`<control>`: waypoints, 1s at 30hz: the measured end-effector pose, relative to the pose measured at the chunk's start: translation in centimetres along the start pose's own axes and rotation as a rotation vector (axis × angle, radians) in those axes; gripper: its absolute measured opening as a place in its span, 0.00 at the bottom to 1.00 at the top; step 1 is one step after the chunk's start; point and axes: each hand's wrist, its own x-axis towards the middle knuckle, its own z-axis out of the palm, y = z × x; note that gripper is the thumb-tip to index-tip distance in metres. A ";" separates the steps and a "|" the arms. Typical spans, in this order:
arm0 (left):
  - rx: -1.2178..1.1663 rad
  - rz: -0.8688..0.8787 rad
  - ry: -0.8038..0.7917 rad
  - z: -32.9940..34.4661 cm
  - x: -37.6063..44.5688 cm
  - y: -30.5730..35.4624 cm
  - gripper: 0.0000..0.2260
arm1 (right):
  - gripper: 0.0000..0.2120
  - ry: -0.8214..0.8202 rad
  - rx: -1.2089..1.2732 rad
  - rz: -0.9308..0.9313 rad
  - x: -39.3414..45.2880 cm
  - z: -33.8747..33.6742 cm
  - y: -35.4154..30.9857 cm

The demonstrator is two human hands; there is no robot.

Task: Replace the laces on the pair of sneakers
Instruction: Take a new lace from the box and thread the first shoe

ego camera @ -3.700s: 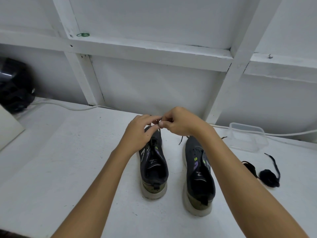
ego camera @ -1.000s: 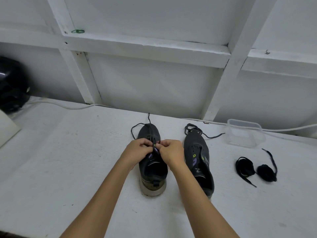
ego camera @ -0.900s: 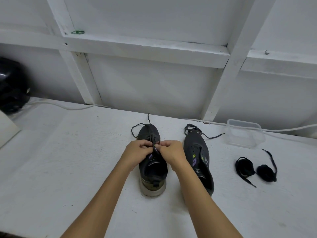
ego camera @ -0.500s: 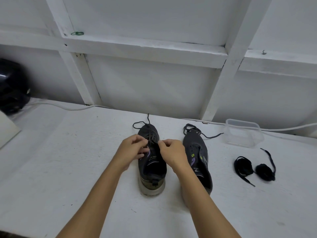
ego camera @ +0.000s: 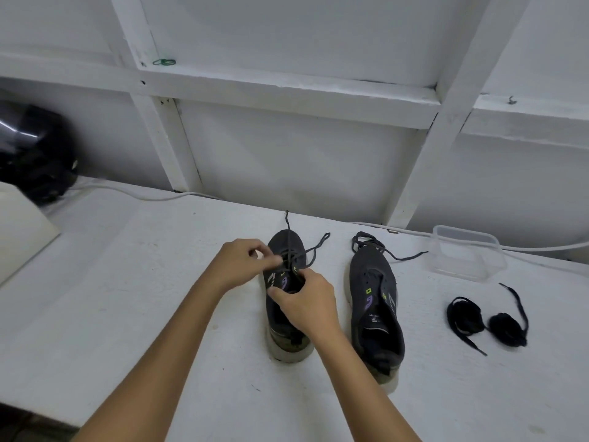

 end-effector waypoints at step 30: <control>-1.087 -0.123 -0.262 -1.5 -1.5 3.0 0.12 | 0.12 0.080 0.157 0.023 -0.3 0.3 0.9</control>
